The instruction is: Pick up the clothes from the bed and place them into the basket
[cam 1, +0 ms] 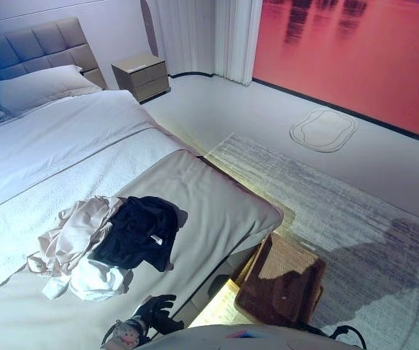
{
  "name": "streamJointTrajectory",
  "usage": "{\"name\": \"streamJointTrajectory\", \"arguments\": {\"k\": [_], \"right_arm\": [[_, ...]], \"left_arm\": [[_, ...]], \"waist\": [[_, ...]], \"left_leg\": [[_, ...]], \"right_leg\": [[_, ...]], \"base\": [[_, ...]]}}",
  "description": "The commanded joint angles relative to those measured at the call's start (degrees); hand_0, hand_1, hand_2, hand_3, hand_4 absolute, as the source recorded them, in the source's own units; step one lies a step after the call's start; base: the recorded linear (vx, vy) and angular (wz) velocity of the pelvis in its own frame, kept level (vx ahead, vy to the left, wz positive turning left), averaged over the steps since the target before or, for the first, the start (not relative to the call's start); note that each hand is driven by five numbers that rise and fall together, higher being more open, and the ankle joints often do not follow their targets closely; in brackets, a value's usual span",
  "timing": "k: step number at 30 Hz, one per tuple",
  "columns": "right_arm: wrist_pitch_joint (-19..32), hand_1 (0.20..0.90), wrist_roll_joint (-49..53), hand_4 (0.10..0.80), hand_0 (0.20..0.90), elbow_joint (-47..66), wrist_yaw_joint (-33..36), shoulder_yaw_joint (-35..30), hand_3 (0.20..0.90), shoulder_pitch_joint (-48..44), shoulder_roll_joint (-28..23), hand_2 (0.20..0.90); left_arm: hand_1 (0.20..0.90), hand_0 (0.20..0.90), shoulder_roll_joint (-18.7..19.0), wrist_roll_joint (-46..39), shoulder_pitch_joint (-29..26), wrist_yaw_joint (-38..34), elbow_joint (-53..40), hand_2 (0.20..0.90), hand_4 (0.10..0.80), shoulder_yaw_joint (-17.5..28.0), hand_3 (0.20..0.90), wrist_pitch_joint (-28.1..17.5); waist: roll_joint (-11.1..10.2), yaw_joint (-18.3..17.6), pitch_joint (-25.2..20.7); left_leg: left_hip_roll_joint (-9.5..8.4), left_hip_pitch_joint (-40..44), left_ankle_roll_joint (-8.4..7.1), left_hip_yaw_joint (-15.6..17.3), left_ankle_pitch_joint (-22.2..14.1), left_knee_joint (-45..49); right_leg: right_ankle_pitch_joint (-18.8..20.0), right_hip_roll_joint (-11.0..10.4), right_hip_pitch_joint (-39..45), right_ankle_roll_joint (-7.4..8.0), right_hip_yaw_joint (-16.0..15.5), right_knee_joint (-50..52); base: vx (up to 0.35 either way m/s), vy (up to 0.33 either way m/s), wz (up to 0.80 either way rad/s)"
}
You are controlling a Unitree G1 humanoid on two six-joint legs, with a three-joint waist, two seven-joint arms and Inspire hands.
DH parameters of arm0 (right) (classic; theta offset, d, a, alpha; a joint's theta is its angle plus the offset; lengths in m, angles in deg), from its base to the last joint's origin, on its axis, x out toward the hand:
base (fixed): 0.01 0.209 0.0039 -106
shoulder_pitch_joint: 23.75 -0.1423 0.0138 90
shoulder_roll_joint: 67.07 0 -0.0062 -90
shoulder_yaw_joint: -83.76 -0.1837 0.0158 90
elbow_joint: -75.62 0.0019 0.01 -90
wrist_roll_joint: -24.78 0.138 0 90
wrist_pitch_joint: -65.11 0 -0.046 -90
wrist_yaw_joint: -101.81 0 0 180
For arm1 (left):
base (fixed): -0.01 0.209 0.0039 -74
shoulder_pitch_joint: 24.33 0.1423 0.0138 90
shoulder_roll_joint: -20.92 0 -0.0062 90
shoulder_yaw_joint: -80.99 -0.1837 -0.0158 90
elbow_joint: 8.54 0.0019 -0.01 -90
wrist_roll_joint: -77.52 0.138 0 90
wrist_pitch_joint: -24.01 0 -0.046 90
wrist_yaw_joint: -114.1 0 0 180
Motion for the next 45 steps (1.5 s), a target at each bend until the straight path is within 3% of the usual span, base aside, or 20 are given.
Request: {"name": "streamJointTrajectory", "arguments": {"k": [1, 6, 15, 28, 32, 38, 40, 45], "right_arm": [[-0.2, 0.9, -1.0, 0.8, 0.9, -0.8, 0.1, 1.7, 0.9, -2.9, 3.0, 0.9], [0.0, 0.9, -0.6, 0.8, 0.9, -0.8, -0.2, 1.5, 0.9, -2.9, 3.0, 0.9], [-0.3, 0.9, -0.3, 0.8, 0.9, -0.5, 0.6, 2.0, 0.9, -2.7, 3.2, 0.9], [-0.6, 0.9, 0.1, 0.8, 0.9, -0.6, 2.5, 1.8, 0.9, -2.6, 3.4, 0.9], [0.5, 0.9, 0.8, 0.8, 0.9, -1.3, -0.3, 0.9, 0.9, -2.7, 3.4, 0.9], [3.8, 0.9, -5.3, 0.8, 0.9, 2.7, -0.3, 3.9, 0.9, -4.7, 2.1, 0.9], [4.3, 0.9, -9.4, 0.8, 0.9, 5.7, 0.2, 6.0, 0.9, -7.5, 0.1, 0.9], [4.9, 0.9, -7.3, 0.8, 0.9, 7.9, 3.1, 7.4, 0.9, -14.2, -3.5, 0.9]], "left_arm": [[0.9, 0.9, -0.8, -1.1, -2.6, 0.8, 2.4, 0.9, 0.8, 0.9, 0.9, -3.0], [0.9, 0.9, -0.9, -3.3, -2.6, 2.0, 2.4, 0.9, 0.8, 2.0, 0.9, -1.6], [0.9, 0.9, -1.3, -0.3, -2.6, -2.8, 3.3, 0.9, 0.8, 2.1, 0.9, 0.1], [0.9, 0.9, -1.5, -1.1, -2.7, -4.5, 3.2, 0.9, 0.8, 1.8, 0.9, -1.6], [0.9, 0.9, -1.7, -0.7, -2.5, -5.9, 3.3, 0.9, 0.8, 2.0, 0.9, -2.1], [0.9, 0.9, -1.1, -1.3, -1.4, -7.0, 2.4, 0.9, 0.8, 2.3, 0.9, -1.7], [0.9, 0.9, 0.1, -1.3, -0.2, -7.5, 1.9, 0.9, 0.8, 2.7, 0.9, -1.4], [0.9, 0.9, 2.9, -0.3, 2.0, -8.2, 1.2, 0.9, 0.8, 2.9, 0.9, -2.0]], "waist": [[-1.3, -0.4, 1.2], [-1.3, -0.2, 1.0], [-1.5, -0.1, 1.0], [-1.7, 0.0, 1.1], [-1.6, 0.6, 1.2], [-1.8, 2.9, 1.3], [-1.9, 5.2, 1.4], [-1.7, 9.9, 2.0]], "left_leg": [[-1.88, -4.1, 1.18, -2.2, 1.3, 0.1], [-1.87, -4.2, 1.14, -2.2, 1.2, 0.1], [-1.87, -4.6, 1.15, -2.4, 1.5, 0.1], [-2.03, -4.6, 1.16, -2.6, 1.5, 0.1], [-2.16, -4.5, 1.17, -3.0, 1.5, 0.1], [-2.82, -4.5, 1.18, -4.6, 1.6, 0.1], [-3.52, -4.9, 1.5, -6.0, 1.8, 0.1], [-4.9, -6.5, 2.16, -9.1, 2.7, 0.1]], "right_leg": [[-1.8, -1.8, 1.8, 1.63, -1.0, 2.4], [-1.9, -1.9, 1.9, 1.62, -1.2, 2.4], [-1.7, -1.8, 1.7, 1.54, -1.3, 2.3], [-1.6, -1.7, 1.7, 1.53, -1.3, 2.1], [-1.6, -1.9, 2.0, 1.53, -1.8, 2.2], [-1.7, -2.4, 2.6, 1.59, -3.3, 2.6], [-2.2, -2.7, 2.8, 1.44, -4.5, 3.4], [-3.1, -3.1, 2.4, 0.79, -7.2, 4.9]], "base": [[0.0, 0.0, 0.0], [0.0, 0.0, 0.0], [0.0, 0.0, 0.0], [0.0, 0.0, 0.0], [0.038, 0.009, 0.02], [0.084, 0.007, 0.07], [0.158, 0.019, 0.16], [0.122, 0.046, 0.47]]}}
